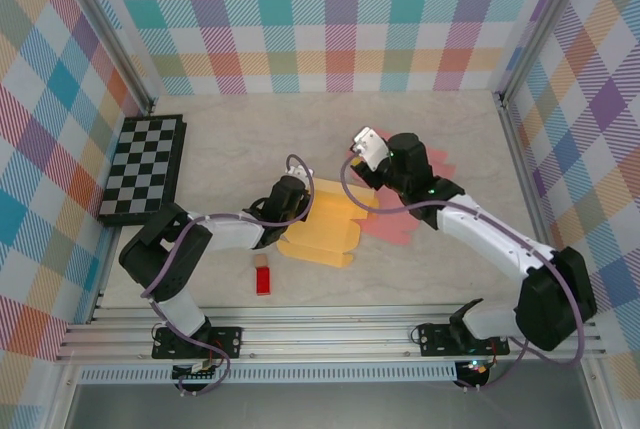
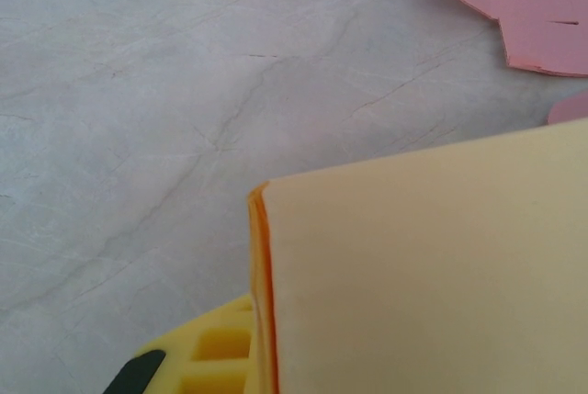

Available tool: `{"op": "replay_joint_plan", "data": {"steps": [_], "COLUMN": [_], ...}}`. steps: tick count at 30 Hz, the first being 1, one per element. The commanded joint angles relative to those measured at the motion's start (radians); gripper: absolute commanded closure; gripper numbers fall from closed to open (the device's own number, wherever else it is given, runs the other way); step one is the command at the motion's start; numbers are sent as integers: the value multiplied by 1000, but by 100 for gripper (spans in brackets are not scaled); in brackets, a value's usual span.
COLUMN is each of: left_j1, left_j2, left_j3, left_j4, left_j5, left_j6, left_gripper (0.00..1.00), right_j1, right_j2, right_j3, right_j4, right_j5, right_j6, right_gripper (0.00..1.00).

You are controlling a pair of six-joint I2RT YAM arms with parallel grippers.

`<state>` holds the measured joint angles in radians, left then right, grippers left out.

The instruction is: Fold the paper box

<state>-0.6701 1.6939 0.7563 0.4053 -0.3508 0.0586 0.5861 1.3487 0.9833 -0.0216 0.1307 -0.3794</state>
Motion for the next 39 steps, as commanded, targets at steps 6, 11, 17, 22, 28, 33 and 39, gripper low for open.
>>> {"op": "replay_joint_plan", "data": {"steps": [6,11,17,22,28,33,39], "left_j1": [0,1,3,14,33,47,47], "left_j2": [27,50,70,72,77,105,168], "left_j3": [-18,-8,-6,-16,-18,2,68], "left_j4": [9,1,-3,6,13,15,-21], "left_j5": [21,36,40,89,119,96,2], "left_j6": [61,50,44,41,19,3,-27], "left_gripper": [94,90,85,80,66,64,82], "right_j1": [0,-12,-19,-44,-57,-57,-57], "right_j2": [157,179,223,244,256,256,253], "right_j3": [30,2,0,3,4,-7,-12], "right_j4": [-132,-117,-139,-146,-160,-150,-143], "right_j5": [-121,-158,-184,-214,-243,-272,-285], "right_j6": [317,336,332,336,339,344,356], "right_gripper": [54,53,54,55,56,57,58]}}
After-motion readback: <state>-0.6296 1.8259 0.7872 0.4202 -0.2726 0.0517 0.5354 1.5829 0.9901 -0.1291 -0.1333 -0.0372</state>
